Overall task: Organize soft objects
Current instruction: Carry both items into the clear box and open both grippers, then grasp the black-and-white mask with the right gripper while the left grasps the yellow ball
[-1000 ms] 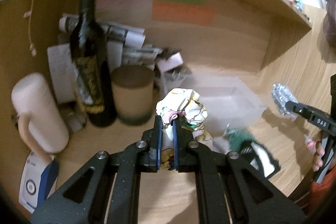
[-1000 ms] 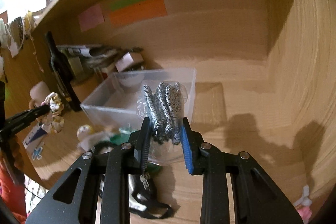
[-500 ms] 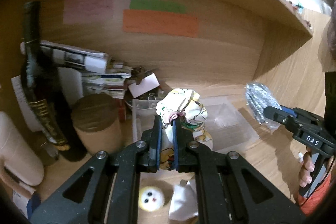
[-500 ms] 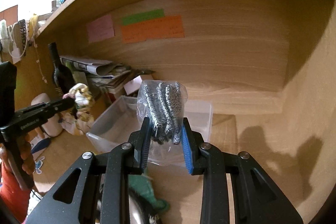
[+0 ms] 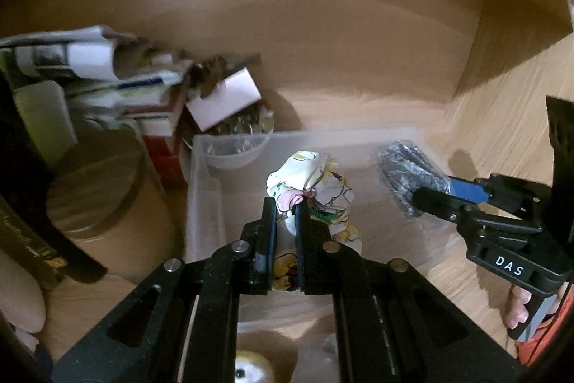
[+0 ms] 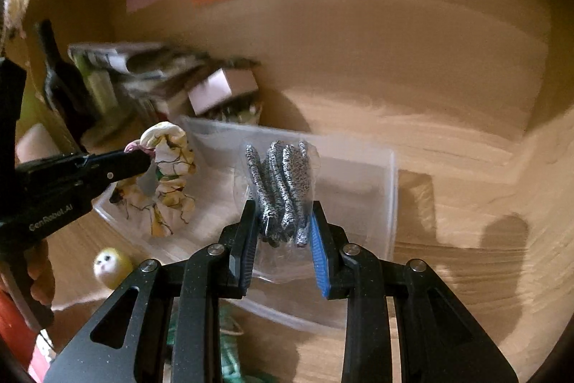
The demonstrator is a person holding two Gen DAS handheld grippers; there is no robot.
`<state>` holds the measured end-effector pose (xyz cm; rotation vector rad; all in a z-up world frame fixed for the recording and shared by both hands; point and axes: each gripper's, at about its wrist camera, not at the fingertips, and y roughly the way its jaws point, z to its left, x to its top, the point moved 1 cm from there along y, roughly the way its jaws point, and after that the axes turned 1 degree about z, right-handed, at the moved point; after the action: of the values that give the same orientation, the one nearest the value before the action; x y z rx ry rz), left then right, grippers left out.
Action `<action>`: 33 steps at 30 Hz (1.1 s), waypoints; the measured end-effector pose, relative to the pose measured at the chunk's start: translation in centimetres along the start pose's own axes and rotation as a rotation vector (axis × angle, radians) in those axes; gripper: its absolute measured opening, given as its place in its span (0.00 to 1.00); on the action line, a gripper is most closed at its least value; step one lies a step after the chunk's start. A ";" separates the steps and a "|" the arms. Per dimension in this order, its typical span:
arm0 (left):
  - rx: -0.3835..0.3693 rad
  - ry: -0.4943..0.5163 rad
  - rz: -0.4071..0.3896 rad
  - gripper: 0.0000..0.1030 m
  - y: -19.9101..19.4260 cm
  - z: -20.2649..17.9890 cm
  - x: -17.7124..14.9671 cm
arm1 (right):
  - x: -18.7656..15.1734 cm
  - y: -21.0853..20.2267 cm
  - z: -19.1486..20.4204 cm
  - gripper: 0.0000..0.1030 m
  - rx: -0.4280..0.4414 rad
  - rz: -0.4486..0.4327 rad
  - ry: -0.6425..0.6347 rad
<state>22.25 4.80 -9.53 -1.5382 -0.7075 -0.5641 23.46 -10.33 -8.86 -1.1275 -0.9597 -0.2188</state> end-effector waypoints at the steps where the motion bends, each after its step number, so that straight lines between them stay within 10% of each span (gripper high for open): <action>1: 0.001 0.001 0.014 0.08 0.6 0.0 0.0 | 0.0 0.5 0.0 0.25 -0.004 0.018 -0.003; 11: 0.020 0.049 0.115 0.10 3.7 -0.7 -0.6 | 0.0 4.1 0.1 0.25 -0.053 0.139 -0.045; 18: 0.005 0.034 0.121 0.31 3.6 -0.6 -0.5 | 0.0 4.3 0.0 0.29 -0.062 0.154 -0.045; 22: -0.003 0.031 0.085 0.43 2.0 -0.7 -0.3 | 0.3 3.5 0.4 0.53 -0.076 0.120 -0.060; 33: -0.012 0.026 -0.047 0.61 -4.6 0.0 -0.2 | 0.9 -2.6 1.9 0.65 -0.077 -0.035 -0.086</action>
<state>18.79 4.89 -6.54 -1.5260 -0.7228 -0.6235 21.42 -9.66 -6.26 -1.1991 -1.0549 -0.2391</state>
